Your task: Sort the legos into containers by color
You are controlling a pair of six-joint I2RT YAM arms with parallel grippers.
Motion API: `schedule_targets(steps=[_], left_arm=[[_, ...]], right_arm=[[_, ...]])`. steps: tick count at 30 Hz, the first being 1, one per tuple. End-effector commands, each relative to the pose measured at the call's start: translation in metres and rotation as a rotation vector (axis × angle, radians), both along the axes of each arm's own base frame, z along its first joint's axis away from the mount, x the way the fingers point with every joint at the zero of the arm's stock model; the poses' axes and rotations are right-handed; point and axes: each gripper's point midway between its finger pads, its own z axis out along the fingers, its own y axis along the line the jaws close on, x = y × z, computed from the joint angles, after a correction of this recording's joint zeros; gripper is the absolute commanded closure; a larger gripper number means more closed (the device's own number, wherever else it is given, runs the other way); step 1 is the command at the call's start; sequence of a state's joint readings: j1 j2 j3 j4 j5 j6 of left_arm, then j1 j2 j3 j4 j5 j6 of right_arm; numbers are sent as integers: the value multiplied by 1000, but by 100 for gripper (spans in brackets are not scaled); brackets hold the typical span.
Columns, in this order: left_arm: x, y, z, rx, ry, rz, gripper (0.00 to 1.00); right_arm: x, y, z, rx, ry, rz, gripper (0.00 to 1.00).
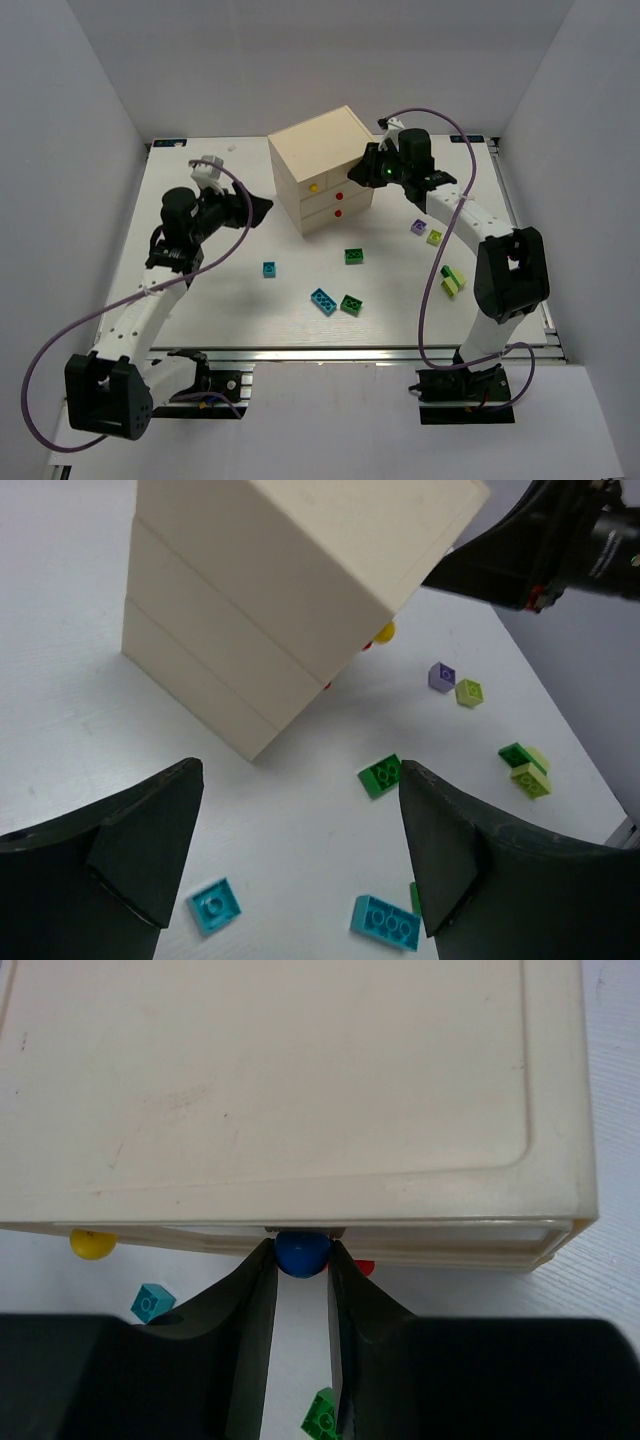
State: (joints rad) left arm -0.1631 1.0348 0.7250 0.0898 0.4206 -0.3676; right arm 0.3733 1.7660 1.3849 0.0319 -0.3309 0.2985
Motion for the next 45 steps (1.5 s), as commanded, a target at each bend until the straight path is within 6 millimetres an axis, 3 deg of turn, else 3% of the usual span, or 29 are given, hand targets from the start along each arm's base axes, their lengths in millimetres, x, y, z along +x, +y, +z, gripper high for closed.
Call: schedule_targets(steps=[1,2,3,4,7,9,11,12,13,18,25,29,30,40,45], left_arm=[[14,-21,51,-18,-74,-85,10],[18,-26,68,26,-103,-92,10],[24,-29,58,60,-67,-96,9],[28,-30,68,118,-91,-98,9],[36,-39,64,239,-105,-106,6],[38,-51,76,288,-150,-125,6],[46,-60,64,379,-144,-151,6],[48,-70,75,408,-173,-150,6],[55,-76,58,474,-150,-169,6],[66,-103,47,653,-213,-165,6],[88,-117,41,847,-295,-53,6],[102,-121,44,918,-298,28,18],[108,-122,33,952,-281,30,20],[119,-115,14,1055,-261,121,39],[123,-115,14,1046,-254,149,42]], right_arm=[[8,-2,38,31,-92,14,100],[9,-2,40,33,-89,16,100],[10,-2,39,35,-84,20,100],[9,0,39,36,-82,26,100],[10,0,38,33,-81,34,100],[9,1,34,26,-69,39,100],[9,1,31,21,-59,42,100],[9,1,29,17,-58,45,100],[10,-1,28,13,-57,40,100],[10,-2,22,-2,-38,42,100],[10,-5,20,-15,-32,45,100],[8,-5,19,-18,-31,50,100],[7,-6,17,-18,-27,50,100],[0,-18,16,-40,-36,50,100],[-10,-26,11,-50,-23,60,100]])
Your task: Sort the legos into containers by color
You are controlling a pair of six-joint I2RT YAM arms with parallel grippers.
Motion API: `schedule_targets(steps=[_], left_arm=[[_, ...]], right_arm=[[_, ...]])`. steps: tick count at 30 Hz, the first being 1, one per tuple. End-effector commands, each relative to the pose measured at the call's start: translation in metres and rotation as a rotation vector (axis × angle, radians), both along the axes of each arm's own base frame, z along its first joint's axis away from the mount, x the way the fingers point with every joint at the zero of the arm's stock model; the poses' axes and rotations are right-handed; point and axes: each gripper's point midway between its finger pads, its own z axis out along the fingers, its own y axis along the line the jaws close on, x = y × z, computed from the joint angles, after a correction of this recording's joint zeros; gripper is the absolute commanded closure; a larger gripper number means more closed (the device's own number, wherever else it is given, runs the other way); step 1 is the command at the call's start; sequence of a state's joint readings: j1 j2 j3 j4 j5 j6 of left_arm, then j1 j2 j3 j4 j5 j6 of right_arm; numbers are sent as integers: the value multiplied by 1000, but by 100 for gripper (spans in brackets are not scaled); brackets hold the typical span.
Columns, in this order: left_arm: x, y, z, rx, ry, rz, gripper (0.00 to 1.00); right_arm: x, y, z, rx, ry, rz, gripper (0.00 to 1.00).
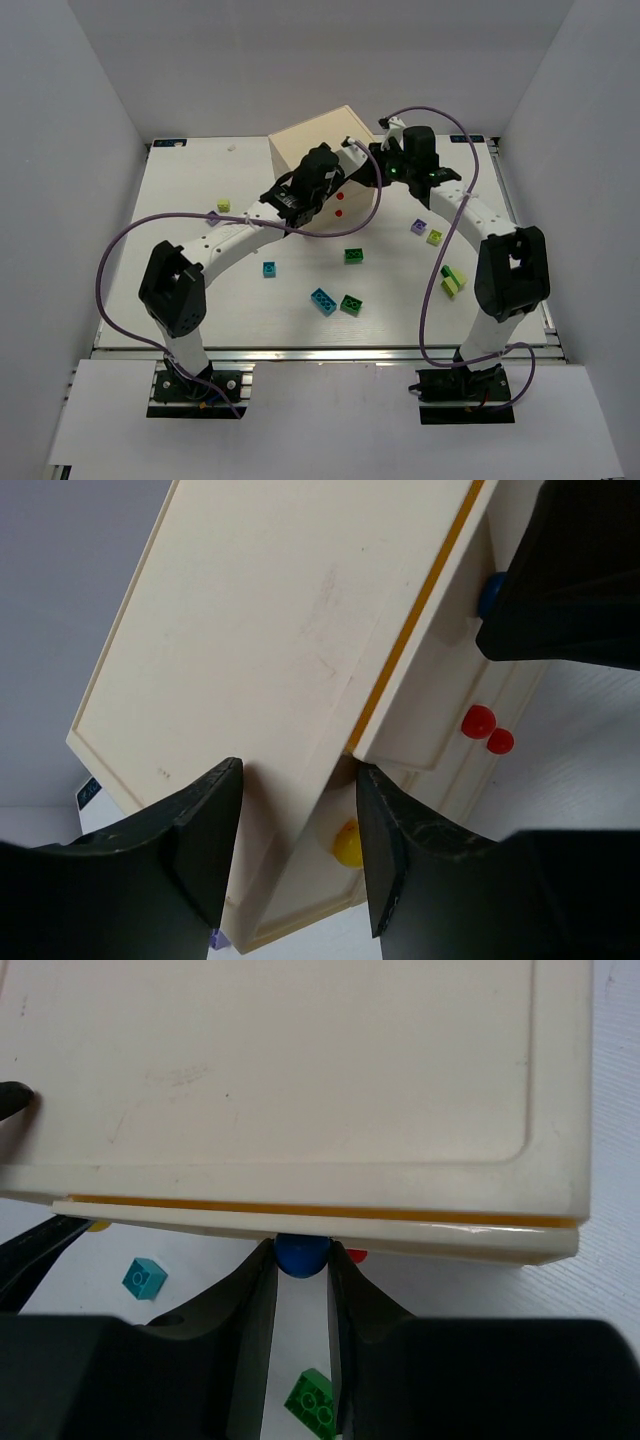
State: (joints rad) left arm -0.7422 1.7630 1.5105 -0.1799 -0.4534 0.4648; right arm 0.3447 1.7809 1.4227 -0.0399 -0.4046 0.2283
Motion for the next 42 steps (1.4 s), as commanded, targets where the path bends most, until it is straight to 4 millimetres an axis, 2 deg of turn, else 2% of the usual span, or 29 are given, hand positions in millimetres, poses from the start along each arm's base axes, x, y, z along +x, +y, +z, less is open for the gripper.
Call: schedule_targets(steps=[1,9,14,22,23,27,28,29,30,32,36,40,42], left_arm=[[17,22,9,5,-39,116,43],[20,19,11,-99,-9,109,44],[21,20,5,-85,1,117,43],[23,20,8,-87,-5,127,43],[26,24,9,-89,-7,139,42],[26,25,8,-87,-5,145,42],[26,25,8,-91,-5,146,42],[25,25,10,-96,-7,147,42],[24,26,14,-108,-12,147,40],[23,26,21,-130,-18,149,34],[18,26,55,-214,-59,146,24],[9,27,88,-297,-82,135,20],[1,28,110,-355,-100,114,20]], right_arm=[[-10,-20,13,-19,-31,-4,100],[-24,-31,10,-23,-24,-8,100],[-30,-38,9,-26,-22,-14,100],[-45,-48,5,-42,-12,-19,100],[-46,-49,6,-43,-12,-21,100],[-46,-53,5,-47,-13,-28,100],[-46,-53,7,-45,-17,-25,97],[-46,-51,6,-46,-16,-18,87],[-46,-51,6,-43,-15,-10,59],[-47,-47,6,-35,-13,20,34],[-54,-43,10,-20,-18,74,19],[-67,-41,17,-18,-45,146,16],[-81,-40,22,-14,-56,217,13]])
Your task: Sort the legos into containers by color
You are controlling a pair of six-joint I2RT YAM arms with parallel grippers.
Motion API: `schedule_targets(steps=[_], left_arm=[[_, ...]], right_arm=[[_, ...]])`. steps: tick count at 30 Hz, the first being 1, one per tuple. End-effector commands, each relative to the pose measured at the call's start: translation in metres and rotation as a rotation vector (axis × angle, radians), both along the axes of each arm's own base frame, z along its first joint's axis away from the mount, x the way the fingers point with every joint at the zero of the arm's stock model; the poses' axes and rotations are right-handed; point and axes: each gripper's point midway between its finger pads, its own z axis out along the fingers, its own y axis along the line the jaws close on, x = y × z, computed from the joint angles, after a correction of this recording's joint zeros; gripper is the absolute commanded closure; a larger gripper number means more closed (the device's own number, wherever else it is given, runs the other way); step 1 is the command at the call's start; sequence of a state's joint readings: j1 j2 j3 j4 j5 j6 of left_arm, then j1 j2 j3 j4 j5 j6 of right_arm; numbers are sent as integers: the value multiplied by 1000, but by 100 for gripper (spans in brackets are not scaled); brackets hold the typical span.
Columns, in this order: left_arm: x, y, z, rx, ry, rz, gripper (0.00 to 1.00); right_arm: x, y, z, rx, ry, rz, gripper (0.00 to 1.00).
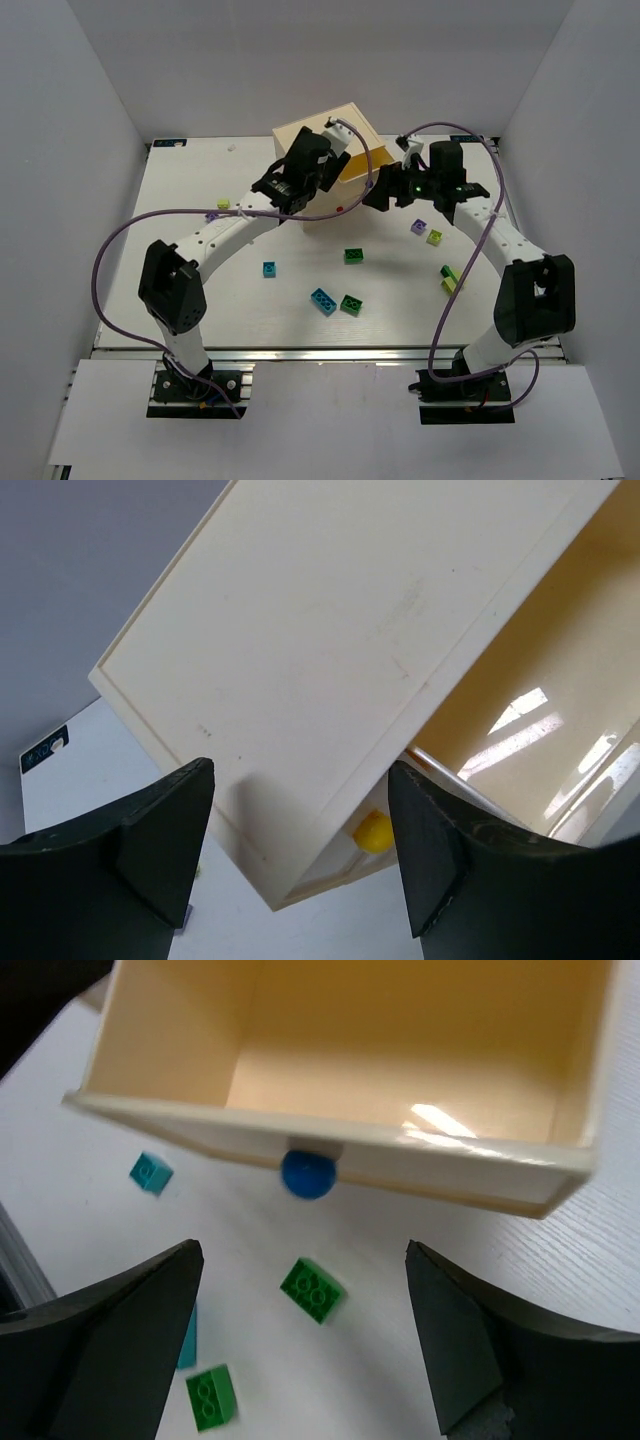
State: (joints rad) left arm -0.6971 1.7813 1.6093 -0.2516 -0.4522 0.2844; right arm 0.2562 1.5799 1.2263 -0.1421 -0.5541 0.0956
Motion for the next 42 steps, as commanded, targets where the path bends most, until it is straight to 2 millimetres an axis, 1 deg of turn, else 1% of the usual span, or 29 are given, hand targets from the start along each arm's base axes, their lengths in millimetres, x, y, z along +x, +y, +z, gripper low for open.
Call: schedule_targets(steps=[1,2,4,5,6,7,8,9,10,11,12,13,14,15,16,17,18,19,20,22,23,24,29,33,35,36,38,39,42], left_arm=[[-16,18,98,-193,-147,19,20],[-24,22,114,-225,-169,10,20],[-36,23,125,-285,-173,-12,20],[-48,30,140,-325,-194,-21,21],[-57,33,149,-384,-200,-24,23],[-65,34,137,-398,-170,-39,26],[-75,38,137,-432,-164,-43,39],[-96,50,155,-512,-194,-53,50],[-105,53,123,-527,-135,-48,60],[-114,58,115,-550,-122,-43,70],[-133,70,120,-620,-122,-35,88],[-140,76,107,-630,-94,-22,93],[-145,82,73,-606,-39,18,94],[-158,93,42,-610,37,70,91],[-162,97,39,-627,54,96,78],[-166,106,10,-593,104,154,58],[-172,114,-10,-594,161,210,35],[-175,116,-26,-580,195,235,27],[-178,121,-46,-557,233,267,21],[-181,123,-72,-535,309,314,10],[-181,125,-83,-519,338,332,9],[-184,123,-93,-511,377,337,8],[-180,128,-144,-497,518,404,6],[-171,128,-167,-487,613,438,6],[-166,122,-171,-501,655,425,6],[-164,120,-181,-489,686,431,6],[-159,111,-183,-509,718,400,6],[-156,109,-190,-487,728,391,6],[-148,106,-194,-451,749,388,5]], right_arm=[[-30,4,29,8,-113,180,11],[-39,5,37,23,-139,232,11],[-56,4,41,10,-184,311,11],[-65,5,44,21,-199,351,11],[-74,3,37,15,-185,377,12],[-83,3,42,10,-222,404,13],[-89,2,40,-2,-260,436,18],[-95,1,37,-9,-277,455,22],[-106,-2,29,-14,-286,473,29],[-110,-2,25,-27,-328,493,52],[-114,-3,21,-30,-339,495,70],[-125,-4,10,-31,-333,498,86],[-126,-6,7,-29,-323,470,96],[-124,-8,2,-40,-351,440,92],[-125,-8,3,-32,-355,433,84],[-117,-12,3,-53,-371,391,61],[-113,-16,3,-60,-356,347,52],[-110,-19,5,-70,-359,322,49],[-98,-28,4,-120,-356,248,37],[-88,-43,3,-143,-331,152,29],[-84,-49,1,-159,-326,115,21],[-82,-54,-1,-152,-309,89,19],[-79,-68,-4,-109,-278,52,16],[-78,-74,-4,-100,-263,42,17],[-79,-75,-4,-92,-257,47,17],[-79,-76,-3,-89,-259,45,17],[-81,-75,-3,-80,-252,57,17],[-82,-76,-1,-77,-255,57,17],[-84,-75,-1,-65,-242,71,18]])
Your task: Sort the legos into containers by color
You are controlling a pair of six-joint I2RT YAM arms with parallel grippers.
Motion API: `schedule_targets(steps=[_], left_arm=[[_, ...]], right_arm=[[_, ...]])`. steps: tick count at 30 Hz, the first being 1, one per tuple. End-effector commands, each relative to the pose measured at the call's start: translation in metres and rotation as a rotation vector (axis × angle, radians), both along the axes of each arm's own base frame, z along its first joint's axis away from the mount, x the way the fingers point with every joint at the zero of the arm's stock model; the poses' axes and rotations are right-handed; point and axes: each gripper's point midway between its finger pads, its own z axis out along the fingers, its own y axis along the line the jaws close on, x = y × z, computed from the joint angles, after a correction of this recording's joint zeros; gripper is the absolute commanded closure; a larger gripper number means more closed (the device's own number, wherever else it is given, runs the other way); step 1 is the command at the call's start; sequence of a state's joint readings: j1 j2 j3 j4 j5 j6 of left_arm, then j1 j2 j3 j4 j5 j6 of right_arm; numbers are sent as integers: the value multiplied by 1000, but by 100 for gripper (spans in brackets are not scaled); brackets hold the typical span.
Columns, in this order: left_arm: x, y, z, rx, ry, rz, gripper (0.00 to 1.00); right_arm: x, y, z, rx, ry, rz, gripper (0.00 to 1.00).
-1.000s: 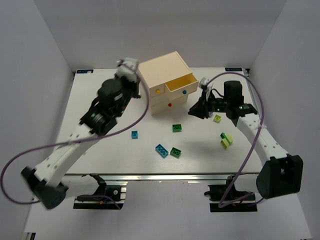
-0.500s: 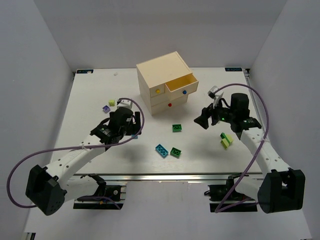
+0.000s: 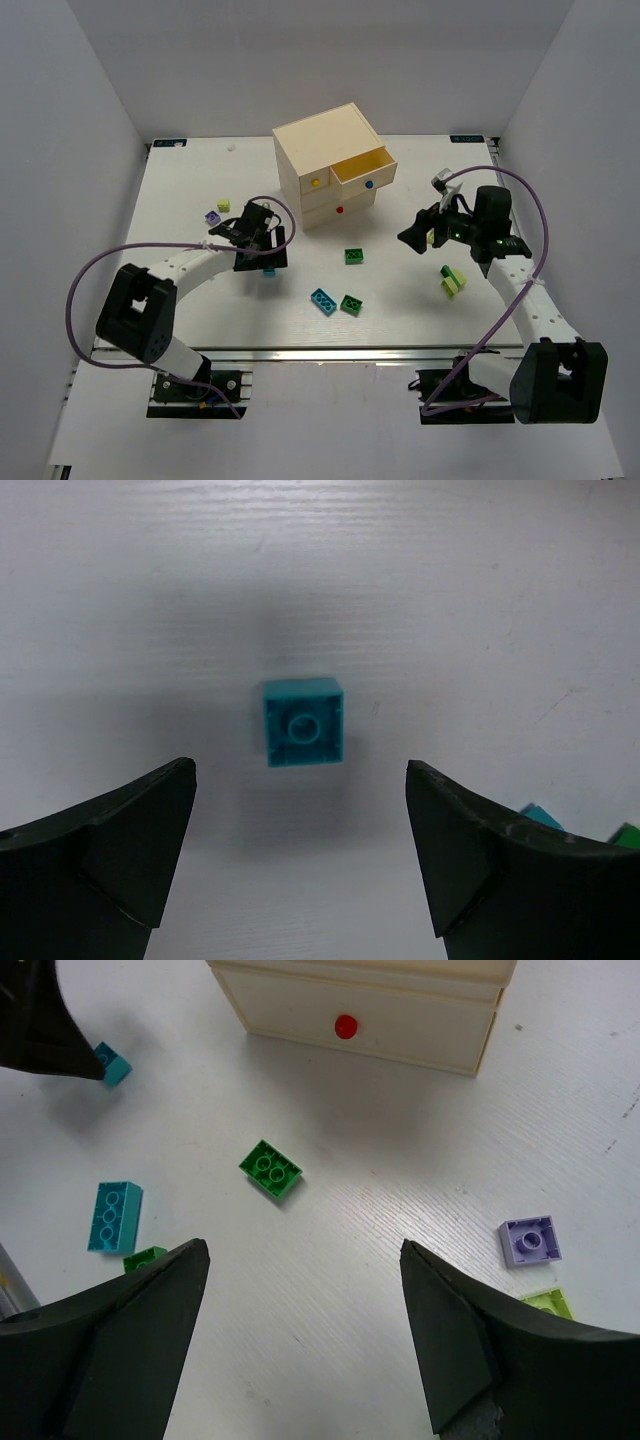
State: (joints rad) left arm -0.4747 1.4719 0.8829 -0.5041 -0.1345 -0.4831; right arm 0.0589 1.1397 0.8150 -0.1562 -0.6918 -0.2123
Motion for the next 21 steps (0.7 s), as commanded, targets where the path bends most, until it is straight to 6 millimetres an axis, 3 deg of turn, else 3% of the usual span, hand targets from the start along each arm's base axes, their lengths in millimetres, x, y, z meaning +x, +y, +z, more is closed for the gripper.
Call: schedule_targets(steps=[1,6,21], left_arm=[[20,-18,12,-41,-22,-48,5],[21,-15,0,-8,5,-51,7],[17,-7,-23,50,67,-35,38]], right_arm=[[-3,3,10,32,-11,33,18],[-6,5,12,47,-1,51,18],[-11,4,17,76,8,75,19]])
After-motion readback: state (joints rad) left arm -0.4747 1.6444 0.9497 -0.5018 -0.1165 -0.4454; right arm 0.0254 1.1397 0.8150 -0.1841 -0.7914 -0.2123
